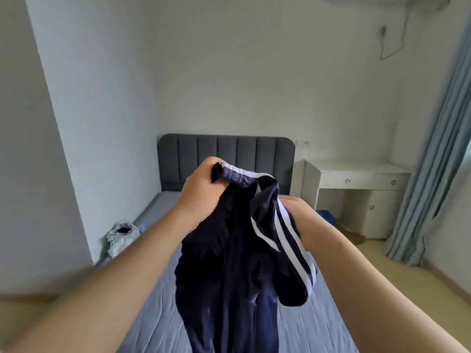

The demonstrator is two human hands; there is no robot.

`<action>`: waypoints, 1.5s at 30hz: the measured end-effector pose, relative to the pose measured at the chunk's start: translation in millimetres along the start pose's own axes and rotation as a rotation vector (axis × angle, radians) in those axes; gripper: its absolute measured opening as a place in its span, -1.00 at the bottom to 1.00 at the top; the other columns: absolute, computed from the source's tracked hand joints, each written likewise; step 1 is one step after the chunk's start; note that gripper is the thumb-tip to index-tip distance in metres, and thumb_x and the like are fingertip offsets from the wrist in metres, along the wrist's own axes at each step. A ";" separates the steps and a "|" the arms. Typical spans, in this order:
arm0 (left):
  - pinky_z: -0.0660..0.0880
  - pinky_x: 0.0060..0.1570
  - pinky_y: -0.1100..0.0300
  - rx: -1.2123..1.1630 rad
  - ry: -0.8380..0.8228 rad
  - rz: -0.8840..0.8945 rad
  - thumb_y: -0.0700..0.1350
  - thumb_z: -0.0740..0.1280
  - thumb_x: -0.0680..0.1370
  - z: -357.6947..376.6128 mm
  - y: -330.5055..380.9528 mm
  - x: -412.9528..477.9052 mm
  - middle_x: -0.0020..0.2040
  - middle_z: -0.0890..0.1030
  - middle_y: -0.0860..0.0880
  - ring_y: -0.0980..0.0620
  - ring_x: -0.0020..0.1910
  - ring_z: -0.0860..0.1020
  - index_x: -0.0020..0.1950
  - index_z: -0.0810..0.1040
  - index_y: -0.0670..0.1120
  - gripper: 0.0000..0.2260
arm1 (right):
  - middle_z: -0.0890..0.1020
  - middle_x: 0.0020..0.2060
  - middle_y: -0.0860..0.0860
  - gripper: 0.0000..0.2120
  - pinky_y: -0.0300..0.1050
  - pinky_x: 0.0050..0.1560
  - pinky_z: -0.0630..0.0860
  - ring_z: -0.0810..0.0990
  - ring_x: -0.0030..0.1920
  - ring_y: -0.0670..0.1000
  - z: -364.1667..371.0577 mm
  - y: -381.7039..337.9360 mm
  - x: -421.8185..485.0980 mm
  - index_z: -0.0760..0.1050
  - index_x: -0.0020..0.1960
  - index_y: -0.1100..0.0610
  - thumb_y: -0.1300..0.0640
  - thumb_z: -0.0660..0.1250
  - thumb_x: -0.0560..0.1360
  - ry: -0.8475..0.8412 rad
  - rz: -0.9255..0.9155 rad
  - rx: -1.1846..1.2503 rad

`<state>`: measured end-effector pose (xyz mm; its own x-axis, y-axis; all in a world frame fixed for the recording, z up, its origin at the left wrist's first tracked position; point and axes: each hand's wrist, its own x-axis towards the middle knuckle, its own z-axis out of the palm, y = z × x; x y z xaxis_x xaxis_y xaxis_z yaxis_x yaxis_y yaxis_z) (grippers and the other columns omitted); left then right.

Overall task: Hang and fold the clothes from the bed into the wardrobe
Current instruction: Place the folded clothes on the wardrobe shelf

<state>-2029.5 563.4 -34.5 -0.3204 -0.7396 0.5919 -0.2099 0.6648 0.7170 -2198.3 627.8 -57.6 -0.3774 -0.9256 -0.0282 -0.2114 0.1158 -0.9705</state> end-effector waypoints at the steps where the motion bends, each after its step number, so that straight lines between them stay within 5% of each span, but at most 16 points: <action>1: 0.38 -0.19 0.30 0.057 0.003 0.004 -0.10 0.26 0.55 -5.2 8.0 7.5 -0.16 0.52 0.13 0.21 -0.19 0.47 -0.04 0.43 -0.01 -0.98 | 0.53 -0.36 0.07 -0.83 -0.16 -0.21 0.40 0.46 -0.26 0.03 0.5 -10.6 -3.6 0.55 -0.20 0.19 0.29 0.22 0.50 0.040 -0.025 0.108; 4: 0.40 -0.24 0.22 0.245 -0.089 0.036 -0.03 0.28 0.55 -11.9 25.7 21.3 -0.18 0.53 0.06 0.10 -0.22 0.49 -0.03 0.41 -0.01 -0.91 | 0.62 -0.29 -0.03 -0.85 -0.22 -0.25 0.44 0.54 -0.28 -0.03 3.3 -42.4 -11.5 0.58 -0.12 0.04 0.18 0.25 0.50 0.010 -0.224 0.263; 8: 0.36 -0.35 0.24 0.309 -0.090 -0.023 0.00 0.31 0.53 -21.2 40.0 36.3 -0.20 0.48 0.07 0.12 -0.26 0.46 -0.06 0.38 -0.02 -0.85 | 0.66 -0.07 -0.11 -0.79 -0.21 -0.12 0.48 0.63 -0.07 -0.10 10.5 -67.2 -19.0 0.51 0.12 -0.06 0.06 0.34 0.49 -0.201 -0.384 0.099; 11: 0.35 -0.34 0.26 0.299 -0.074 -0.003 0.00 0.36 0.49 -32.2 48.6 47.9 -0.20 0.48 0.07 0.13 -0.26 0.44 -0.14 0.36 0.02 -0.82 | 0.64 0.00 -0.07 -0.70 -0.26 -0.17 0.51 0.64 -0.04 -0.09 16.3 -74.6 -18.9 0.46 0.11 -0.11 0.18 0.39 0.46 -0.174 -0.445 0.045; 16: 0.35 -0.36 0.28 0.279 -0.097 0.047 0.05 0.43 0.43 -44.5 51.9 56.6 -0.20 0.51 0.09 0.17 -0.24 0.49 -0.20 0.35 0.10 -0.75 | 0.66 -0.16 0.08 -0.86 0.01 0.05 0.56 0.64 -0.07 0.07 21.5 -89.5 -16.2 0.55 -0.07 0.03 0.20 0.25 0.55 0.016 -0.548 0.136; 21: 0.54 -0.16 0.30 -0.008 -0.367 -0.041 -0.05 0.51 0.37 -49.1 33.9 53.3 -0.07 0.63 0.09 0.21 -0.15 0.62 -0.01 0.49 0.12 -0.71 | 0.61 -0.24 0.00 -0.81 0.00 -0.04 0.55 0.58 -0.14 0.02 18.6 -105.8 -7.9 0.52 -0.18 0.01 0.18 0.22 0.57 0.146 -0.560 0.179; 26: 0.53 -0.13 0.35 0.118 -0.628 -0.142 -0.12 0.48 0.39 -64.1 17.6 57.9 -0.07 0.65 0.14 0.20 -0.10 0.63 -0.03 0.58 0.14 -0.77 | 0.58 -0.21 0.04 -0.85 0.01 -0.02 0.53 0.55 -0.12 0.05 10.4 -127.4 -4.4 0.50 -0.17 0.04 0.16 0.23 0.56 0.185 -0.528 0.224; 30: 0.54 -0.17 0.29 0.267 -0.608 -0.214 -0.20 0.45 0.42 -83.4 5.3 64.4 -0.09 0.65 0.02 0.05 -0.10 0.63 -0.03 0.60 -0.03 -0.84 | 0.54 -0.17 0.12 -0.86 0.04 -0.02 0.51 0.52 -0.11 0.08 -10.1 -148.3 -6.9 0.48 -0.18 0.10 0.18 0.24 0.56 0.272 -0.540 0.338; 35: 0.57 -0.05 0.11 0.261 -0.371 -0.299 -0.18 0.41 0.47 -113.7 27.9 87.8 -0.07 0.63 -0.06 -0.03 -0.08 0.59 0.05 0.58 -0.07 -0.84 | 0.55 -0.15 0.07 -0.86 0.06 0.09 0.53 0.52 -0.10 0.06 -30.2 -158.6 -8.1 0.50 -0.12 0.13 0.10 0.23 0.56 0.327 -0.467 0.396; 41: 0.57 -0.38 0.27 -0.376 -0.086 -0.235 -0.37 0.31 0.48 -143.9 66.1 101.8 -0.20 0.61 -0.07 0.06 -0.34 0.62 -0.07 0.55 -0.14 -0.84 | 0.63 -0.23 -0.02 -0.84 -0.16 -0.26 0.54 0.60 -0.23 -0.02 -51.6 -169.3 -16.6 0.54 -0.17 0.08 0.05 0.29 0.54 0.337 -0.432 0.555; 45: 0.57 -0.35 0.26 -0.767 -0.136 -0.159 -0.16 0.30 0.50 -165.0 78.4 103.0 -0.21 0.68 -0.04 0.08 -0.29 0.66 -0.17 0.69 -0.11 -0.83 | 0.71 -0.10 0.04 -0.70 -0.10 -0.20 0.59 0.69 -0.09 0.01 -67.6 -179.7 -25.9 0.66 -0.04 0.12 -0.07 0.26 0.53 -0.002 -0.412 0.626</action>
<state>-1926.5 522.0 143.4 -0.4608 -0.7673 0.4460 0.4162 0.2570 0.8722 -2211.5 655.3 133.7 -0.3765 -0.8504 0.3675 0.2178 -0.4668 -0.8571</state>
